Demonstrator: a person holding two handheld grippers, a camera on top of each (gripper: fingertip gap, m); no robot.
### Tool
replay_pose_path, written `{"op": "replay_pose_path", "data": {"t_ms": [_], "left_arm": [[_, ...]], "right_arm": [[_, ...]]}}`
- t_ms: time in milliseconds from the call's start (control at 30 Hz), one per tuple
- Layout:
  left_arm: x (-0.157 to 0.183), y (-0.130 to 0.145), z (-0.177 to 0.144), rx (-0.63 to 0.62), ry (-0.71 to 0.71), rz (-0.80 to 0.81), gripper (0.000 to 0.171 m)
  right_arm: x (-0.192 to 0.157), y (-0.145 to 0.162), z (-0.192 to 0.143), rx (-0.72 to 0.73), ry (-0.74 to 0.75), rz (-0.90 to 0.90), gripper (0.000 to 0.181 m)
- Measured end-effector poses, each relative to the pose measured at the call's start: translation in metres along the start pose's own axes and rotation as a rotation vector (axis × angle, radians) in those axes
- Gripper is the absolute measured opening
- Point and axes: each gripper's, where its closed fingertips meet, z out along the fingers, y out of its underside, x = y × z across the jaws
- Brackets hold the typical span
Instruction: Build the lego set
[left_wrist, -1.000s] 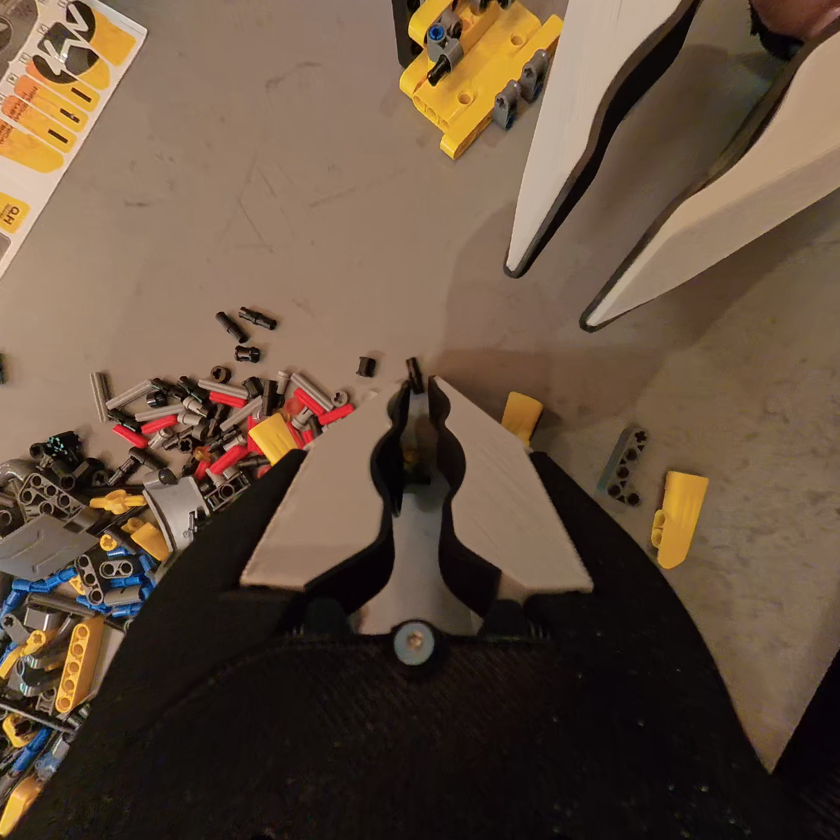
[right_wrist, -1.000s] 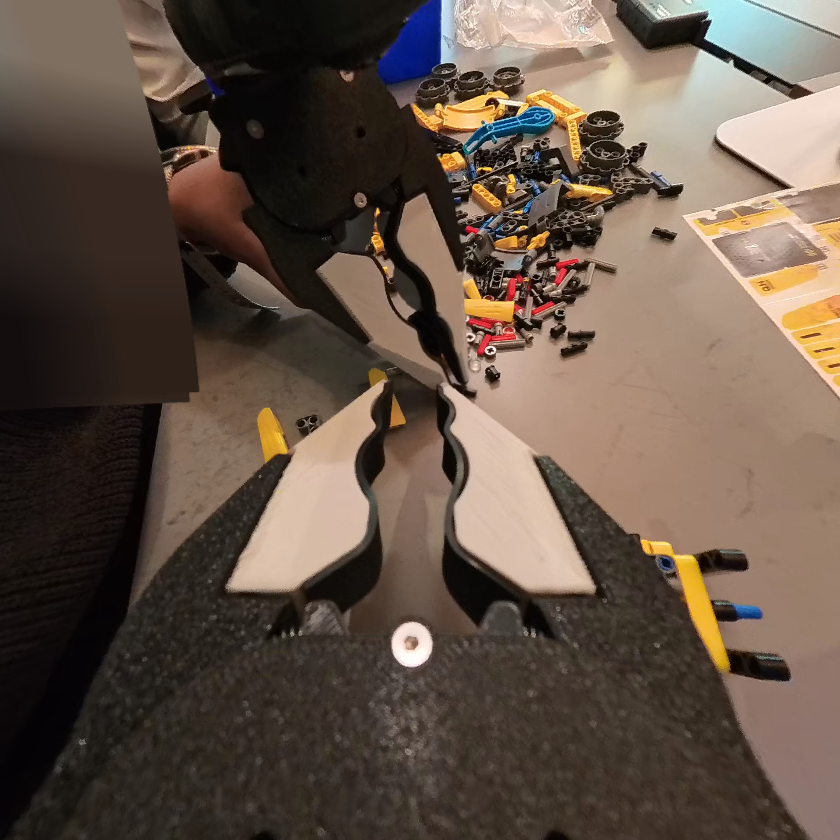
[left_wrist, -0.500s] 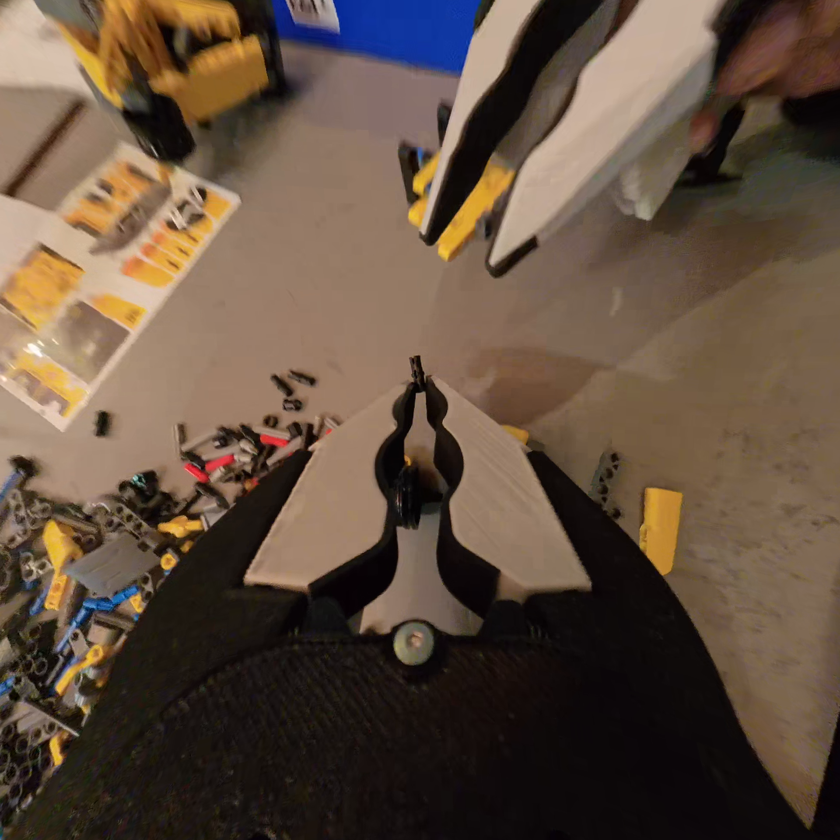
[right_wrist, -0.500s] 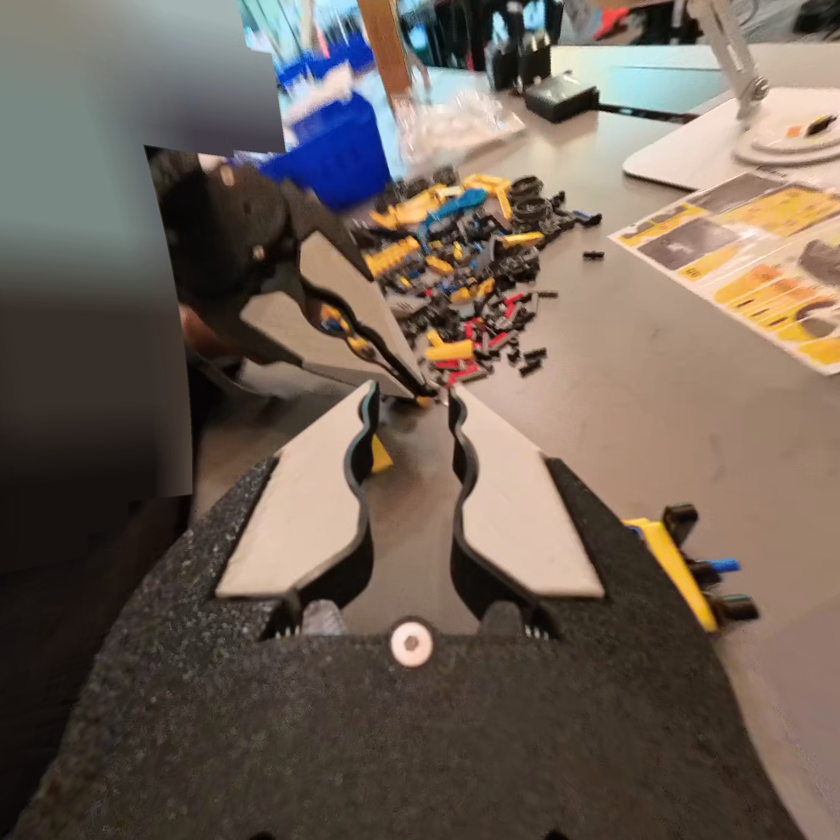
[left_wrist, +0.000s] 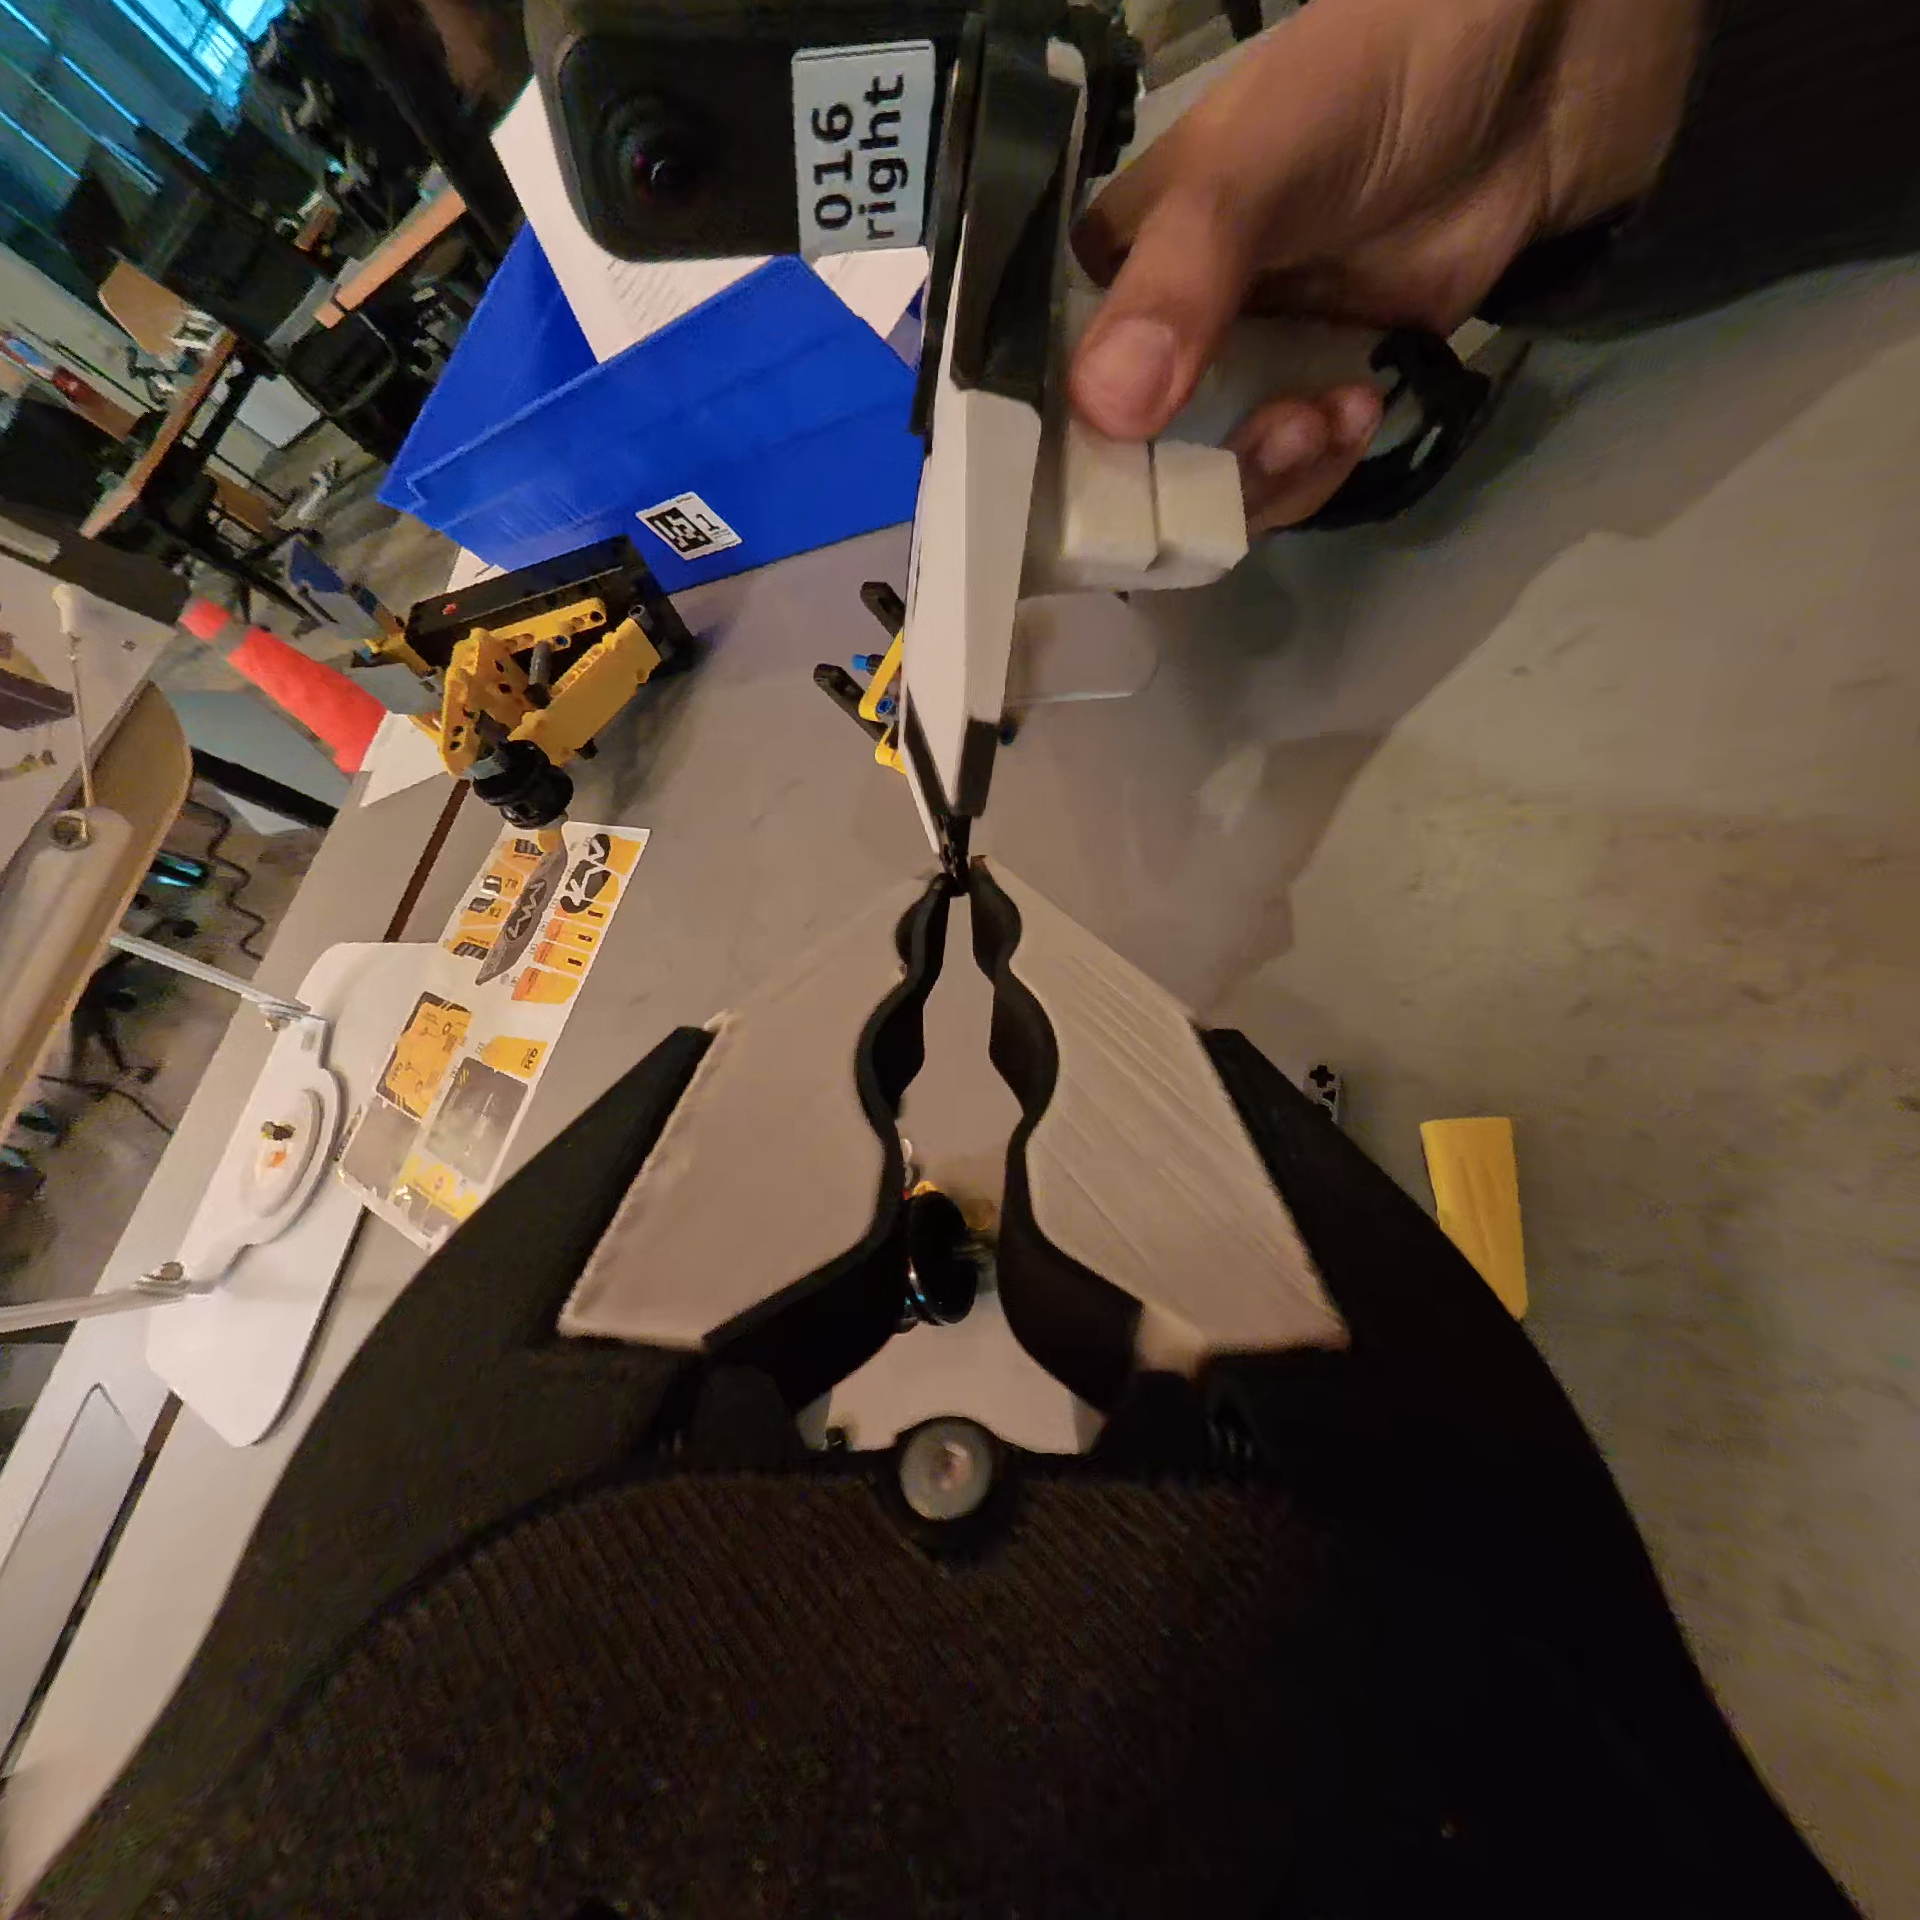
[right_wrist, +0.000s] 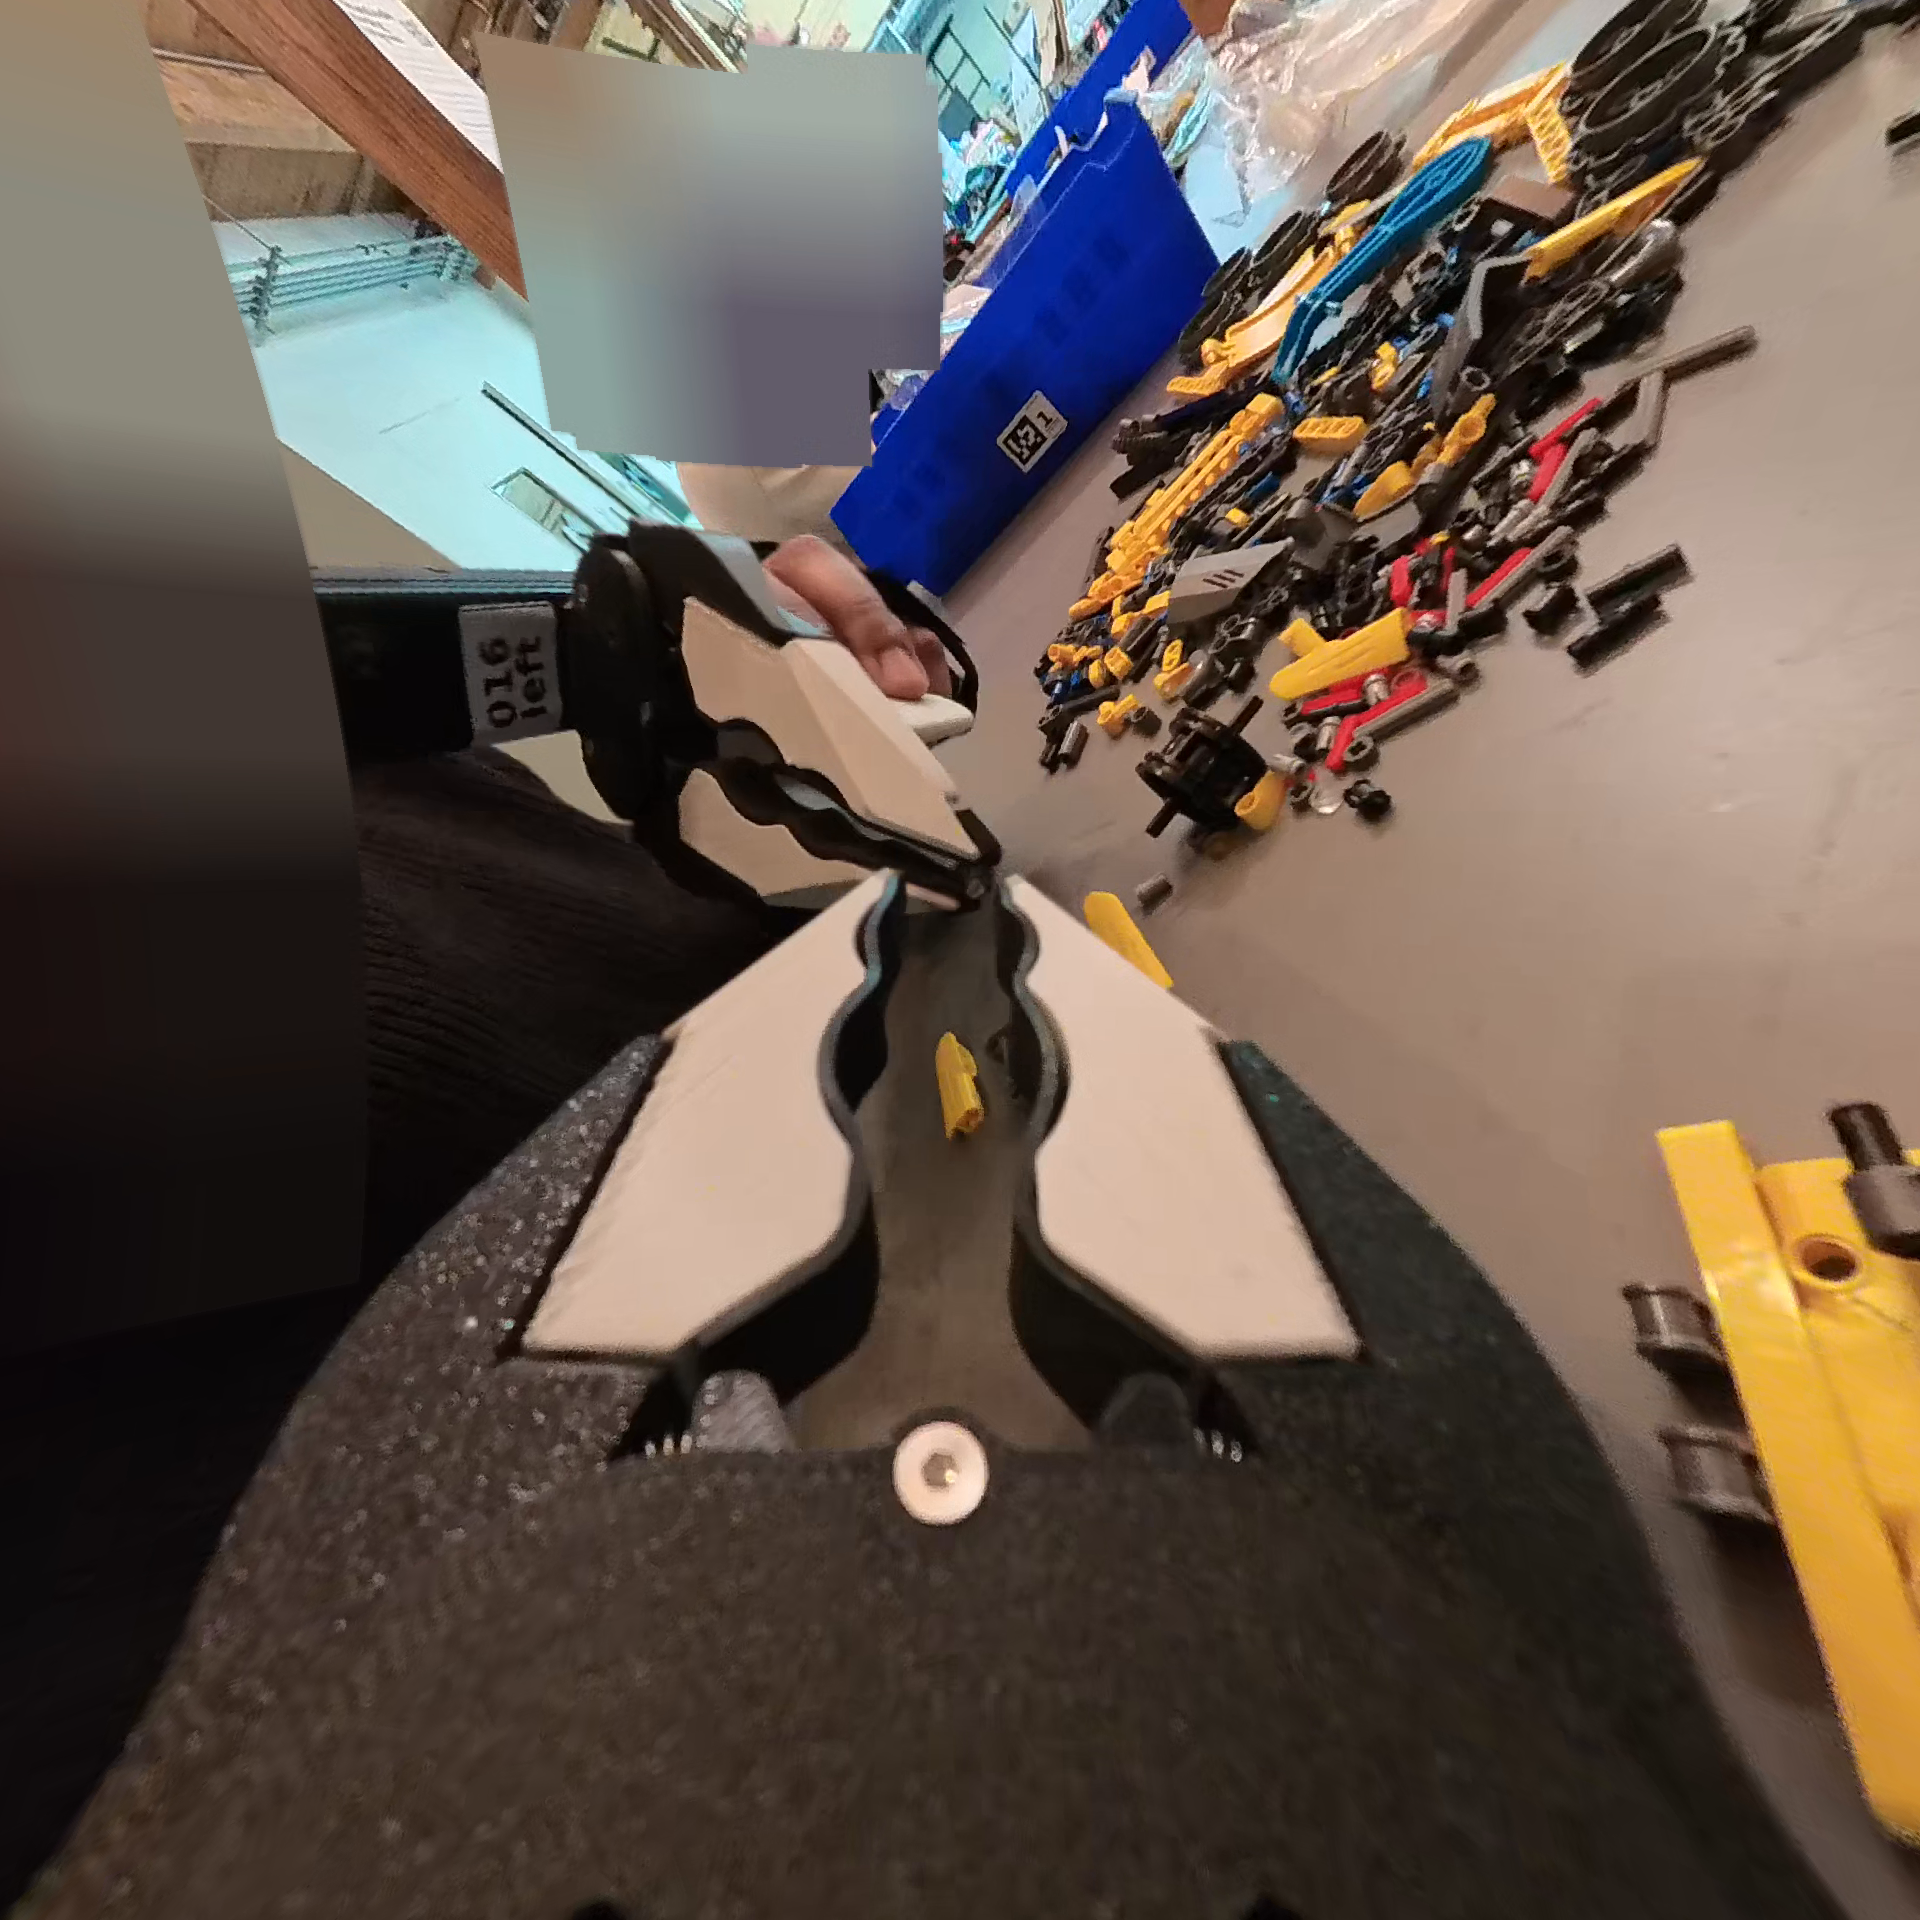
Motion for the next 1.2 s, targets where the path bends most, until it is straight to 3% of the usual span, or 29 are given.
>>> {"op": "replay_pose_path", "data": {"t_ms": [200,333,433,600,933,1000,1033,1200], "left_arm": [[0.009,0.000,0.002,-0.010,0.024,0.038,0.001],[0.012,0.002,0.001,-0.018,0.020,0.046,0.001],[0.011,0.004,0.000,-0.029,0.009,0.054,0.001],[0.012,0.006,-0.002,-0.025,0.014,0.050,0.001],[0.014,0.007,-0.005,-0.014,0.008,0.044,0.004],[0.007,0.007,-0.010,-0.006,-0.013,-0.013,0.035],[0.004,0.008,-0.015,0.002,-0.010,-0.068,0.041],[-0.007,0.027,-0.055,0.097,0.034,-0.424,0.042]], "right_arm": [[0.006,0.005,0.003,-0.028,0.046,-0.029,0.002],[0.007,0.008,0.004,-0.051,0.067,-0.057,0.003],[0.009,0.009,0.004,-0.062,0.081,-0.056,0.018],[0.008,0.012,0.005,-0.077,0.064,-0.057,0.005],[0.004,0.012,0.008,-0.076,0.052,-0.098,0.004],[0.000,0.006,0.007,-0.048,0.055,-0.144,0.003],[0.001,0.005,0.006,-0.044,0.078,-0.175,0.003],[0.016,0.004,0.007,-0.104,0.304,-0.433,0.003]]}}
